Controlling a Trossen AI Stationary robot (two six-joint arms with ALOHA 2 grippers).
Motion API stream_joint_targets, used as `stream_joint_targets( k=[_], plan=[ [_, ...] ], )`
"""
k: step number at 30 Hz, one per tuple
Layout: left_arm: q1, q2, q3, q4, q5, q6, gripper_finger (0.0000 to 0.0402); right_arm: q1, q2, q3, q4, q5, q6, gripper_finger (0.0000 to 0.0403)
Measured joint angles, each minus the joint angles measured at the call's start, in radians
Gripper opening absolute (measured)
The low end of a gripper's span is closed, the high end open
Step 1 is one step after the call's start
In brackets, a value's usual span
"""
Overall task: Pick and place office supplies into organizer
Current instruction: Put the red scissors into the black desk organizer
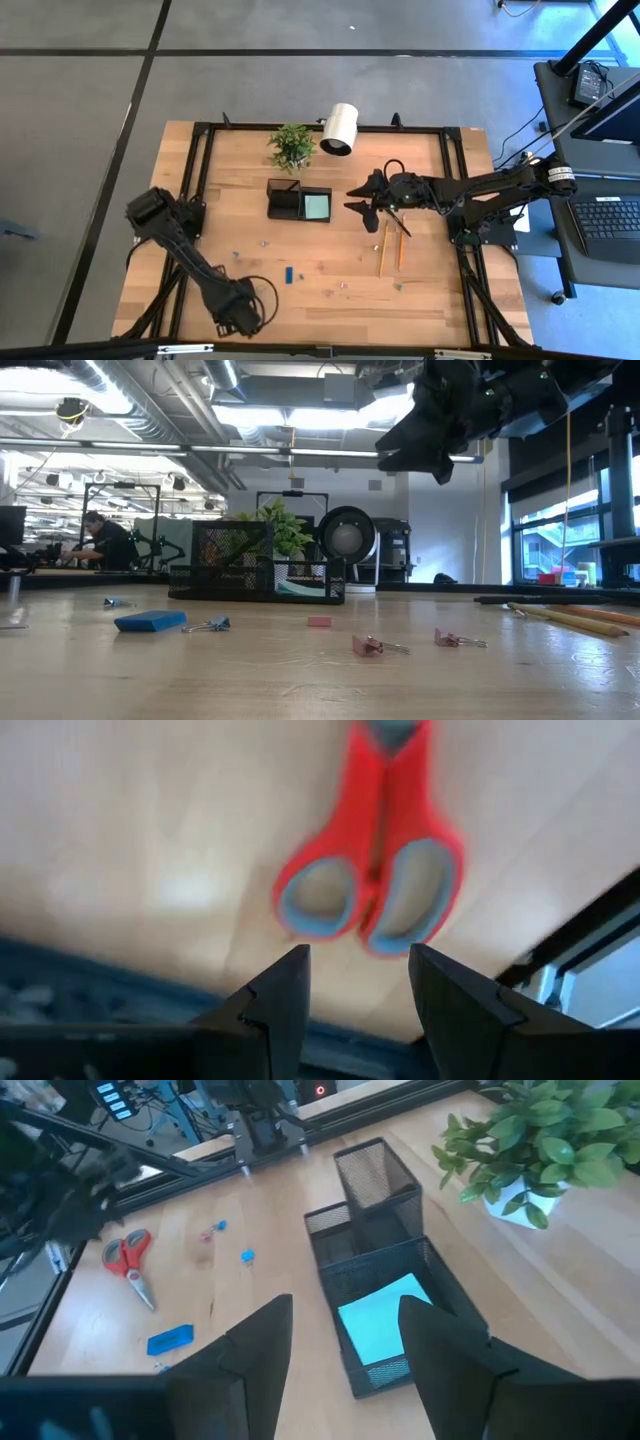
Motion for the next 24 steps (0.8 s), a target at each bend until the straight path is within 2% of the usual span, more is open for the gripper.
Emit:
stream_joint_targets(
  k=[7, 24],
  plan=[
    [-0.017, 0.038, -0.004, 0.042, 0.015, 0.012, 0.0167, -0.001, 0.000, 0.000, 0.000, 0.000, 0.003, 0.0188],
    [-0.025, 0.035, -0.114, 0.209, 0.022, 0.030, 0.0169, -0.001, 0.000, 0.000, 0.001, 0.000, 0.026, 0.0188]
  ],
)
